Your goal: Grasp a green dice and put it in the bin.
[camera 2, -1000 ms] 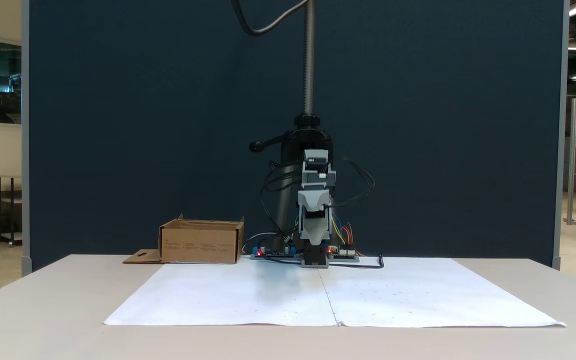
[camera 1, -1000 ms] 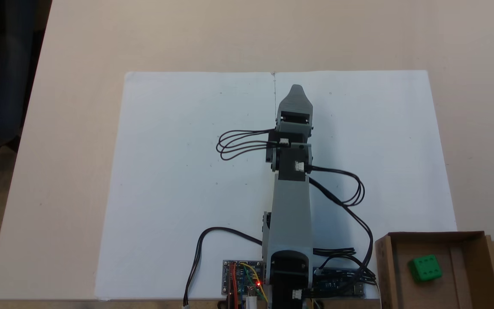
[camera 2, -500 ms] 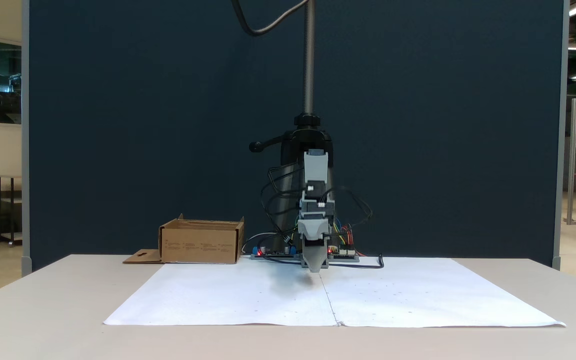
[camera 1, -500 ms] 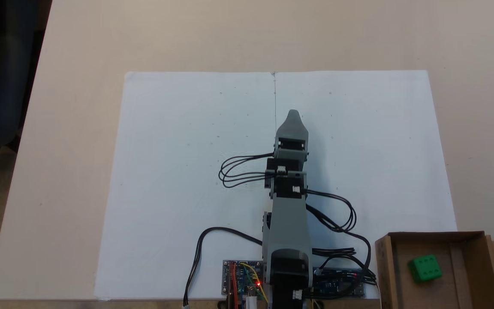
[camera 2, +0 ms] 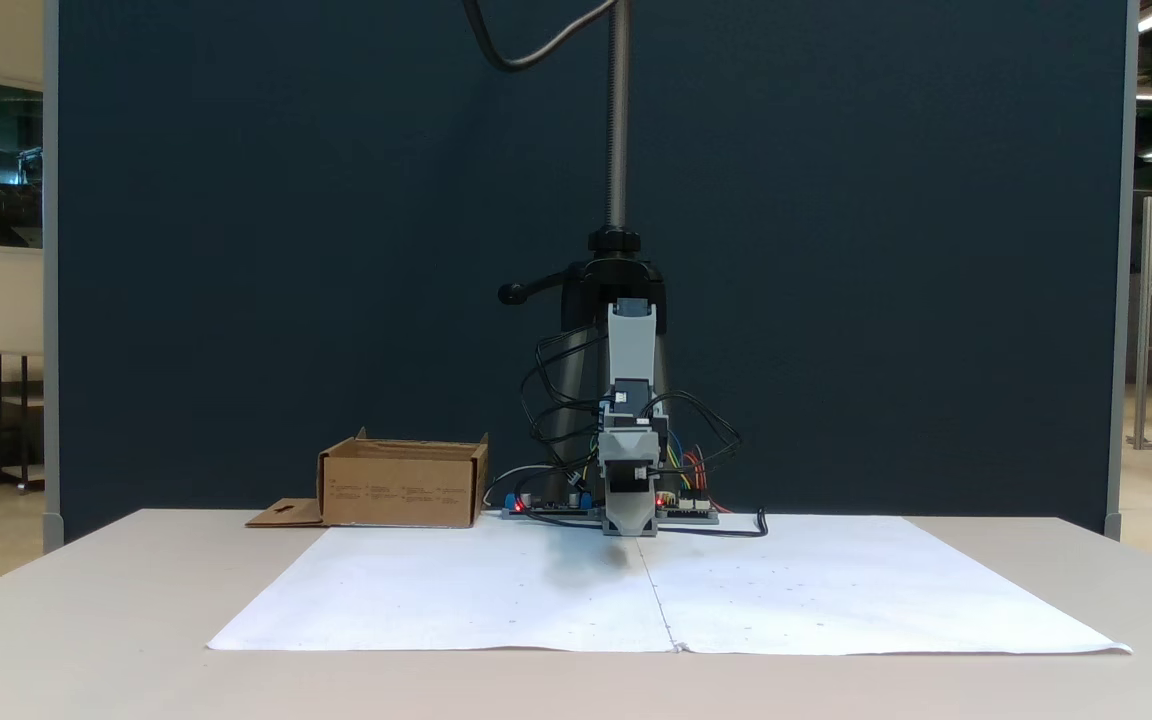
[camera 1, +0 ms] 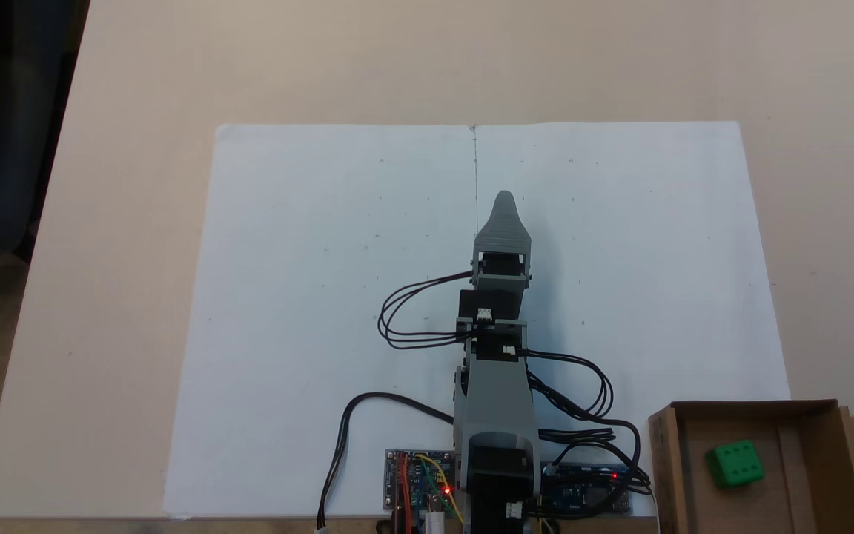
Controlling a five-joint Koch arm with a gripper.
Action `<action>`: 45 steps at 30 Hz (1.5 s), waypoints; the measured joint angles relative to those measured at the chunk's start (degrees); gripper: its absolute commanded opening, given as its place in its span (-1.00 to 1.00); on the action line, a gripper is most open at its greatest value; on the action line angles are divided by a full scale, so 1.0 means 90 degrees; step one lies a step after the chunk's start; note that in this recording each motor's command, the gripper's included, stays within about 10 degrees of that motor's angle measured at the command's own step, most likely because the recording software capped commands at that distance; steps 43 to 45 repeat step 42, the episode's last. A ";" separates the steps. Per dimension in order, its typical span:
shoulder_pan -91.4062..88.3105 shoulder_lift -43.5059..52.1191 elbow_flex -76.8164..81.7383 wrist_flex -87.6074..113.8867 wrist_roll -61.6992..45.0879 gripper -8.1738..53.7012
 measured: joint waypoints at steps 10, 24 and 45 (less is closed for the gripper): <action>0.0000 0.0000 0.0000 -0.1211 -0.0117 0.70; -0.0029 0.0000 0.0000 -0.2715 -0.0117 0.70; -0.0430 0.0000 0.0000 -0.4072 -0.0127 0.71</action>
